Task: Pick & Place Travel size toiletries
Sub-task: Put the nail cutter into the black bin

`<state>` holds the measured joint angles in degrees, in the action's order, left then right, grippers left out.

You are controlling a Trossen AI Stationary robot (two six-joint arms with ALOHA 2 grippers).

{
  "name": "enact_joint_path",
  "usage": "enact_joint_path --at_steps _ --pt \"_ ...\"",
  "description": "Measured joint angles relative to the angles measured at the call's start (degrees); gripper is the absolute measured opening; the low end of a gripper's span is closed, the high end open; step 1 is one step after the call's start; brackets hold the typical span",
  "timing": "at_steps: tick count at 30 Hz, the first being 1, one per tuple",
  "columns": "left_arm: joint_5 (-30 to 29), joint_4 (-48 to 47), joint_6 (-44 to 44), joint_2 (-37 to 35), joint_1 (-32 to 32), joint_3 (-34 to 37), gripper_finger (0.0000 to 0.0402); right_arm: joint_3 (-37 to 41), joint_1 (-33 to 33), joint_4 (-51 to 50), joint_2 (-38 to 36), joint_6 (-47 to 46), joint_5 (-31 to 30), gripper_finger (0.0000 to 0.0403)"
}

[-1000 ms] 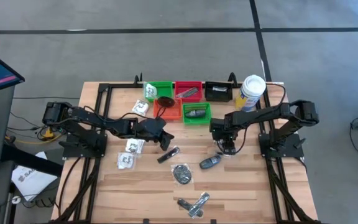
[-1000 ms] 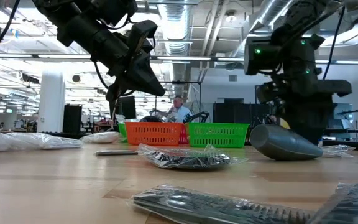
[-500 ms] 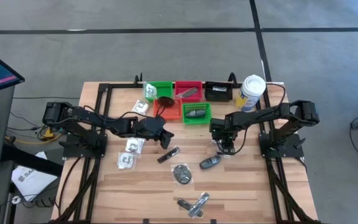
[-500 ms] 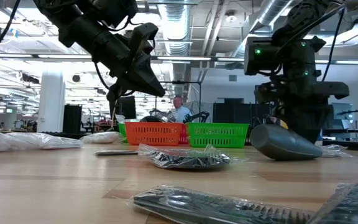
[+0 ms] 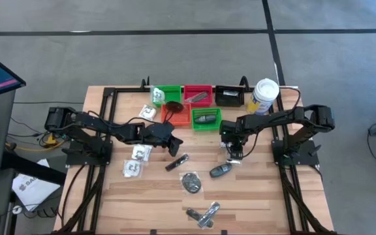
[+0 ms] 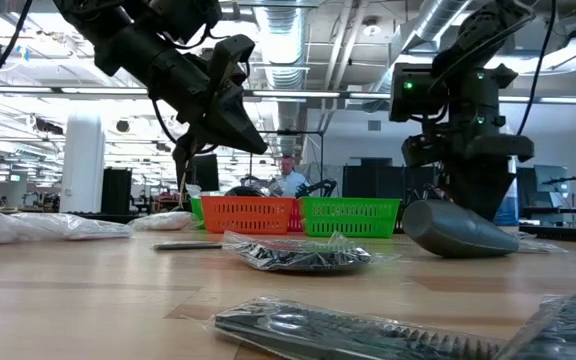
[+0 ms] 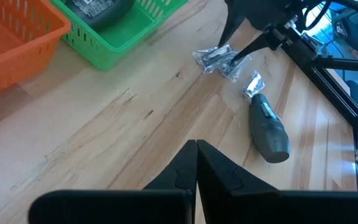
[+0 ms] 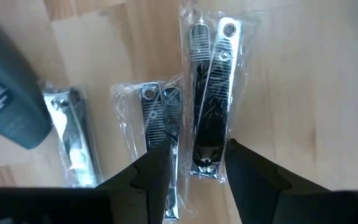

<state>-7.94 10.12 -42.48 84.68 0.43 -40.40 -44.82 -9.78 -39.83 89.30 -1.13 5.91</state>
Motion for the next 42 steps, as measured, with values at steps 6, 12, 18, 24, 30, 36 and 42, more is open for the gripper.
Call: enact_joint_path --at_steps 6,12,18,24,30,36,42 --pt "0.01 0.34 0.00 0.01 0.00 0.00 0.0000 -0.99 -1.26 -1.32 0.00 0.02 -0.07 0.0137" --pt "0.04 0.34 0.00 0.01 0.00 0.00 0.0000 -3.20 -1.58 -0.73 0.00 0.07 -0.04 0.0139" --pt "0.22 0.32 0.00 0.02 0.00 0.00 0.0000 -3.32 -1.64 0.01 0.00 1.11 -0.04 0.0138" --pt "0.22 0.32 0.02 0.02 0.00 0.00 0.0000 -3.30 -1.05 0.77 0.00 2.85 -0.02 0.0147" --pt "0.20 0.32 0.02 0.02 0.00 0.00 0.0000 -3.30 -0.90 3.66 0.00 3.23 -0.02 0.0165" --pt "0.16 0.30 0.02 0.02 0.00 0.00 0.0000 -3.27 -0.85 3.83 0.00 3.23 -0.02 0.0177" --pt "-0.04 0.33 0.02 0.01 0.00 0.00 0.0000 -2.07 -0.85 5.39 0.00 3.18 -0.02 0.0178"
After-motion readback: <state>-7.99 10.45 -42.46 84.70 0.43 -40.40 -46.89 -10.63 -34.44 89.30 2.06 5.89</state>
